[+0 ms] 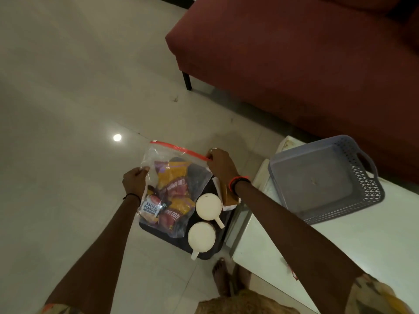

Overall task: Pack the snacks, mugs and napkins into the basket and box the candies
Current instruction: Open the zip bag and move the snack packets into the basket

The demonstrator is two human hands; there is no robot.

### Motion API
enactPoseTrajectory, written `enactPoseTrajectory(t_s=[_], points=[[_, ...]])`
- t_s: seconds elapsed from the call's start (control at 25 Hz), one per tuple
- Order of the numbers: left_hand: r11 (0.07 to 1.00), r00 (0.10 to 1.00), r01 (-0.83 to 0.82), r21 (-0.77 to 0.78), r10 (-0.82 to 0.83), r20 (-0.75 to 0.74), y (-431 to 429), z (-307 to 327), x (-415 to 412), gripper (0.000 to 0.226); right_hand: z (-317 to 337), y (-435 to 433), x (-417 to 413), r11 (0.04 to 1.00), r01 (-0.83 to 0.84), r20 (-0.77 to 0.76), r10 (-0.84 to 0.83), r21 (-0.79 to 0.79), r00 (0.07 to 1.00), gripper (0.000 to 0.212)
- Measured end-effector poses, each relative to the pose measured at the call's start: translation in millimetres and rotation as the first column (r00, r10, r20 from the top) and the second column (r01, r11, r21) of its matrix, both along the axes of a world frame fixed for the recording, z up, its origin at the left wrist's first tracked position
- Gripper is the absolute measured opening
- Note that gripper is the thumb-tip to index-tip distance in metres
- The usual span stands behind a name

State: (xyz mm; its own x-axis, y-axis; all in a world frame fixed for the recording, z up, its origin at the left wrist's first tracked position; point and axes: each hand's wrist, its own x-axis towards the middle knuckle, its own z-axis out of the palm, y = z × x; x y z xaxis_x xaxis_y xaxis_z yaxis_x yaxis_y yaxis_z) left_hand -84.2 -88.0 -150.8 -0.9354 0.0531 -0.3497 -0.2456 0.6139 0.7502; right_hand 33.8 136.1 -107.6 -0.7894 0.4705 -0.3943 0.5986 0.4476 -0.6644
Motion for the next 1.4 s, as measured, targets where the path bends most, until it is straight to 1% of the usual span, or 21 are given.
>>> enactPoseTrajectory(t_s=[0.12, 0.24, 0.44, 0.56, 0.68, 0.8, 0.92, 1.04, 1.2, 1.4], points=[[0.993, 0.996, -0.091, 0.072, 0.091, 0.003, -12.0, 30.6, 11.9, 0.012, 31.0, -10.7, 8.4, 0.998, 0.034, -0.003, -0.035, -0.057, 0.999, 0.022], [0.987, 0.991, -0.130, 0.095, 0.130, -0.003, -20.5, 61.3, 21.8, 0.027, 56.2, -21.1, 18.4, 0.997, 0.049, -0.013, -0.050, -0.062, 0.999, 0.024], [0.970, 0.976, -0.175, 0.170, 0.193, -0.096, -20.9, 122.9, 36.7, 0.028, 103.1, -30.5, 36.3, 0.993, 0.068, -0.141, -0.081, -0.096, 0.987, 0.018], [0.964, 0.970, -0.149, 0.218, 0.186, -0.158, -8.8, 162.5, 45.3, 0.028, 138.2, -24.7, 50.5, 0.988, 0.110, -0.210, -0.130, -0.104, 0.969, 0.016], [0.965, 0.973, -0.056, 0.256, 0.110, -0.201, 12.5, 193.6, 58.7, 0.028, 169.4, -10.8, 71.6, 0.982, 0.157, -0.238, -0.177, -0.103, 0.955, 0.015], [0.957, 0.974, 0.093, 0.275, -0.030, -0.226, 42.7, 217.5, 82.0, 0.027, 192.1, 9.1, 103.3, 0.982, 0.172, -0.235, -0.186, -0.078, 0.954, 0.010], [0.937, 0.952, 0.237, 0.256, -0.171, -0.255, 76.0, 230.4, 106.9, 0.027, 210.0, 34.5, 141.1, 0.973, 0.229, -0.247, -0.231, -0.038, 0.941, 0.012], [0.913, 0.927, 0.324, 0.249, -0.254, -0.275, 108.6, 241.1, 136.8, 0.027, 227.9, 57.6, 180.4, 0.962, 0.270, -0.255, -0.270, -0.036, 0.929, 0.017], [0.855, 0.884, 0.445, 0.266, -0.372, -0.282, 151.1, 253.3, 187.0, 0.028, 251.2, 83.5, 232.8, 0.935, 0.351, -0.313, -0.348, -0.049, 0.884, 0.017], [0.754, 0.794, 0.603, 0.258, -0.539, -0.282, 198.4, 251.8, 261.6, 0.025, 275.1, 109.8, 296.0, 0.895, 0.438, -0.375, -0.436, -0.085, 0.818, 0.014]])
